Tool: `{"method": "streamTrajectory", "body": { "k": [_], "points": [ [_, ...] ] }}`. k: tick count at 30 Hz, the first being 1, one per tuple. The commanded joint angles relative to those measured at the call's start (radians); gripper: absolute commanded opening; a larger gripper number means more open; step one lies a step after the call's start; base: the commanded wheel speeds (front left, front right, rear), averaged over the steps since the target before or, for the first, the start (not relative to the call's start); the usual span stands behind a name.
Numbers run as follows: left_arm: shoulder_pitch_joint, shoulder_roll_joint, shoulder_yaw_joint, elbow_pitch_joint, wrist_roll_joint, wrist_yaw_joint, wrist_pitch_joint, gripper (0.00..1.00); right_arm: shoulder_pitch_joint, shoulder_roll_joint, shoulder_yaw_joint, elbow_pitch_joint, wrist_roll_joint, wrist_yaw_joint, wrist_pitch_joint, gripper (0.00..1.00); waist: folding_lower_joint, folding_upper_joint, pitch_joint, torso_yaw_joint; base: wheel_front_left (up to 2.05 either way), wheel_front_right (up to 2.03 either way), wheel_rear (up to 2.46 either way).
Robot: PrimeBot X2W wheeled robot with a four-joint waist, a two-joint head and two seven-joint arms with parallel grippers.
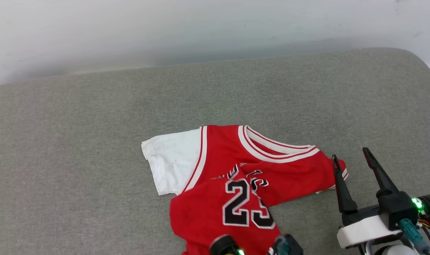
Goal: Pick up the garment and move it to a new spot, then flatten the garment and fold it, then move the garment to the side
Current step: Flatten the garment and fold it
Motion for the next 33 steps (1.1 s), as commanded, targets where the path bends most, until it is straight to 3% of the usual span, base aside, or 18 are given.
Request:
{"method": "streamTrajectory", "body": {
  "k": [1, 2, 3, 4, 12, 19, 20, 26, 30, 33],
  "points": [
    [-0.007, -0.016, -0.016, 0.017, -0.010, -0.004, -0.020, 0.00, -0.013, 0.005, 0.001, 0.002, -0.008, -0.001, -0.002, 1.00, 0.0000, 0.0000, 0.000, -0.005, 0.00, 0.00, 0.00],
    [-0.011, -0.023, -0.026, 0.033, -0.014, -0.004, -0.042, 0.00, -0.014, 0.006, 0.002, 0.004, -0.010, -0.001, -0.002, 1.00, 0.0000, 0.0000, 0.000, -0.007, 0.00, 0.00, 0.00],
    [-0.022, -0.027, -0.028, 0.046, -0.009, -0.004, -0.069, 0.69, -0.015, 0.006, 0.004, 0.006, -0.011, -0.001, -0.002, 1.00, 0.0000, 0.0000, 0.000, -0.008, 0.00, 0.00, 0.00],
    [-0.031, -0.030, -0.026, 0.065, -0.004, -0.004, -0.094, 1.00, -0.015, 0.006, 0.006, 0.008, -0.011, -0.001, -0.002, 1.00, 0.0000, 0.0000, -0.002, -0.008, 0.00, 0.00, 0.00],
    [-0.088, -0.001, 0.047, 0.097, -0.002, 0.014, -0.230, 1.00, 0.007, 0.006, -0.003, 0.016, 0.015, -0.001, -0.002, 1.00, 0.0000, 0.0000, -0.041, 0.031, 0.00, 0.00, 0.00],
    [-0.075, 0.113, 0.215, -0.048, -0.025, 0.125, -0.354, 1.00, 0.023, 0.006, -0.003, 0.016, 0.030, -0.001, -0.002, 1.00, 0.0000, 0.0000, -0.087, 0.068, 0.00, 0.00, 0.00],
    [-0.075, 0.113, 0.215, -0.048, -0.025, 0.125, -0.354, 1.00, 0.023, 0.006, -0.003, 0.016, 0.030, -0.001, -0.002, 1.00, 0.0000, 0.0000, -0.087, 0.068, 0.00, 0.00, 0.00],
    [-0.036, 0.225, 0.409, -0.147, -0.024, 0.249, -0.543, 1.00, 0.033, 0.006, -0.001, 0.003, 0.038, -0.001, -0.002, 1.00, 0.0000, 0.0000, -0.091, 0.081, 0.00, 0.00, 0.00],
    [0.005, 0.281, 0.484, -0.157, -0.041, 0.280, -0.615, 1.00, 0.028, 0.006, 0.006, -0.006, 0.042, -0.001, -0.002, 1.00, 0.0000, 0.0000, -0.079, 0.081, 0.00, 0.00, 0.00],
    [0.012, 0.323, 0.501, -0.143, -0.056, 0.264, -0.597, 1.00, 0.016, 0.006, 0.012, -0.011, 0.040, -0.001, -0.002, 1.00, 0.0000, 0.0000, -0.060, 0.075, 0.00, 0.00, 0.00]
  ]
}}
